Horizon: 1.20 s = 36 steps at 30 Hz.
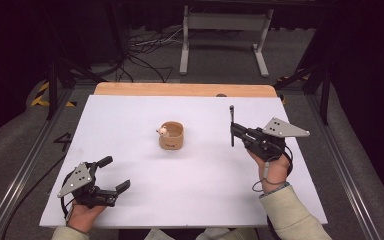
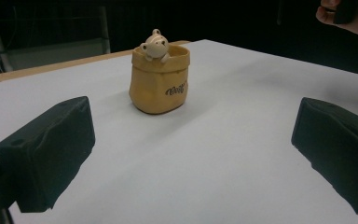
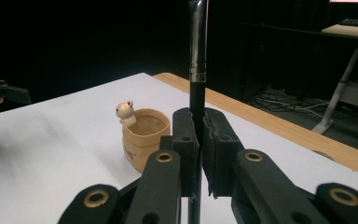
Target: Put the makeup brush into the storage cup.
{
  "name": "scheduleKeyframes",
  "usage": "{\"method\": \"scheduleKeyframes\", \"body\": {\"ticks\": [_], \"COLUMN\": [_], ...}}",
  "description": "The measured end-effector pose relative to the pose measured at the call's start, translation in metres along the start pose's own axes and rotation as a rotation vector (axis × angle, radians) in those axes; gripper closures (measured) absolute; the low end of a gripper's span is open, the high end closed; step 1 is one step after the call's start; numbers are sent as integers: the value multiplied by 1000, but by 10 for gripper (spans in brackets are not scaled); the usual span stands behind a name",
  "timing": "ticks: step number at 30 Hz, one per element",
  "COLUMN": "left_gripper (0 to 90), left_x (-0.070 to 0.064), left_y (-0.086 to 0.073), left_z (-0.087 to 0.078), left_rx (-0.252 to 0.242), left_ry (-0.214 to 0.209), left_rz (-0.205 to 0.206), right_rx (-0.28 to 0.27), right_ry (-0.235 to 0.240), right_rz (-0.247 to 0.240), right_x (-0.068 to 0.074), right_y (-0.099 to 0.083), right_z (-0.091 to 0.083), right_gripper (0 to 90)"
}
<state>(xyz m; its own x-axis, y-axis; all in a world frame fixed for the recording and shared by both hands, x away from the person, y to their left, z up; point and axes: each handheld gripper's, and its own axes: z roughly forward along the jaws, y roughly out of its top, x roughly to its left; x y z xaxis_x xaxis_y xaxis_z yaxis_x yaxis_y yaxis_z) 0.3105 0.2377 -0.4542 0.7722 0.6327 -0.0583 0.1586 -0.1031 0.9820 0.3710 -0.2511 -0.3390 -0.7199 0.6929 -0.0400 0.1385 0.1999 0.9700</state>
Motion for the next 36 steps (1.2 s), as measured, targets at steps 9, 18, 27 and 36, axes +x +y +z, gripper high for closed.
{"method": "scheduleKeyframes", "body": {"ticks": [9, 18, 27, 36], "left_gripper": [0, 0, 0, 0], "left_x": [1, 2, 3, 3], "left_y": [0, 0, 0, -1], "left_z": [1, 2, 2, 2], "left_rx": [6, 8, 18, 7], "left_ry": [-1, 3, 3, 3], "left_rz": [-3, 7, 1, -16], "right_rx": [-12, 1, 6, 12], "right_ry": [-21, -7, 4, 15], "right_rz": [2, -8, -43, -64], "right_x": [0, 3, 8, 14], "right_y": [1, 13, 27, 35], "right_z": [11, 34, 56, 75], "right_gripper": [841, 839, 840, 839]}}
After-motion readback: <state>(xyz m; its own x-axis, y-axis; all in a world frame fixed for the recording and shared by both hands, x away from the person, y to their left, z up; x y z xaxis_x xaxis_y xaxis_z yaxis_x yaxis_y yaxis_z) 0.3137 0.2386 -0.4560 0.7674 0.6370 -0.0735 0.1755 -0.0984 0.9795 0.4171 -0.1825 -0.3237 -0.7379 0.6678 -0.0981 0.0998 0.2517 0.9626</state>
